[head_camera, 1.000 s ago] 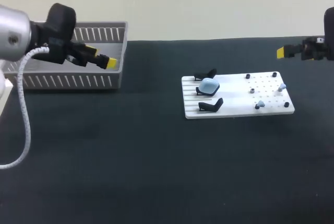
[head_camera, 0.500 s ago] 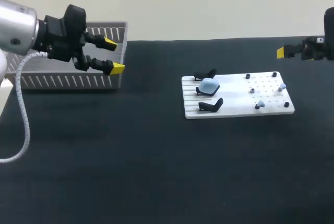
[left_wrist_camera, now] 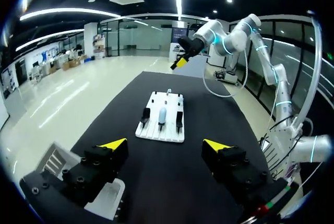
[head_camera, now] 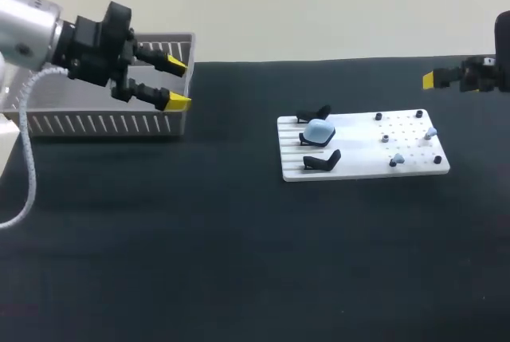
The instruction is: Pick up each earbud case from the left stands, insert the matching earbuds, close the lid, and place the case in the box.
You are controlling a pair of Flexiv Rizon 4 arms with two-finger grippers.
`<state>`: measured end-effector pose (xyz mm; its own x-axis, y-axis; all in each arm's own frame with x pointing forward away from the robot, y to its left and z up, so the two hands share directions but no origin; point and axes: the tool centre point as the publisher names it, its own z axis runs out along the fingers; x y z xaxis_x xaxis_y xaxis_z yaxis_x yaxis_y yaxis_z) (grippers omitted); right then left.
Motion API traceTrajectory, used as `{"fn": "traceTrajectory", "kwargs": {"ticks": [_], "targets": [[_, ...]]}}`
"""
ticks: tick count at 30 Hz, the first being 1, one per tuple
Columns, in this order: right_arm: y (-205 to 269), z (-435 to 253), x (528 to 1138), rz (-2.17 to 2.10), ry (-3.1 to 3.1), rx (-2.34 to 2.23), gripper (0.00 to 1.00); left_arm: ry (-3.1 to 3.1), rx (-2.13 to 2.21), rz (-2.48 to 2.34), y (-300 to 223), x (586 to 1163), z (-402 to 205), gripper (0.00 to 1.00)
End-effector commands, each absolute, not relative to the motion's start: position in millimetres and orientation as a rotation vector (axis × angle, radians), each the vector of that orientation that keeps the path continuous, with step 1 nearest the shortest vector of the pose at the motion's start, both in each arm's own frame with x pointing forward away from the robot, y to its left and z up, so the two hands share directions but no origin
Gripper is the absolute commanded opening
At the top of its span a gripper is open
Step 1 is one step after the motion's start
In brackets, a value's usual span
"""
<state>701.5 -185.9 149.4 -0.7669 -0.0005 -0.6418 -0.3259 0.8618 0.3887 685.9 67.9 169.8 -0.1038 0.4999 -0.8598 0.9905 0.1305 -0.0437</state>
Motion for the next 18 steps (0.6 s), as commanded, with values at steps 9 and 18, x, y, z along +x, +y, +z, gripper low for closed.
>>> {"fn": "traceTrajectory", "kwargs": {"ticks": [9, 18], "targets": [[-186, 150, 701, 0.646, 2.373, -0.236, 1.0, 1.61, 1.498, -0.9, 11, 689, 137, 1.0], [-186, 150, 701, 0.646, 2.373, -0.236, 1.0, 1.638, 1.487, -0.956, -23, 694, 112, 1.0]]}}
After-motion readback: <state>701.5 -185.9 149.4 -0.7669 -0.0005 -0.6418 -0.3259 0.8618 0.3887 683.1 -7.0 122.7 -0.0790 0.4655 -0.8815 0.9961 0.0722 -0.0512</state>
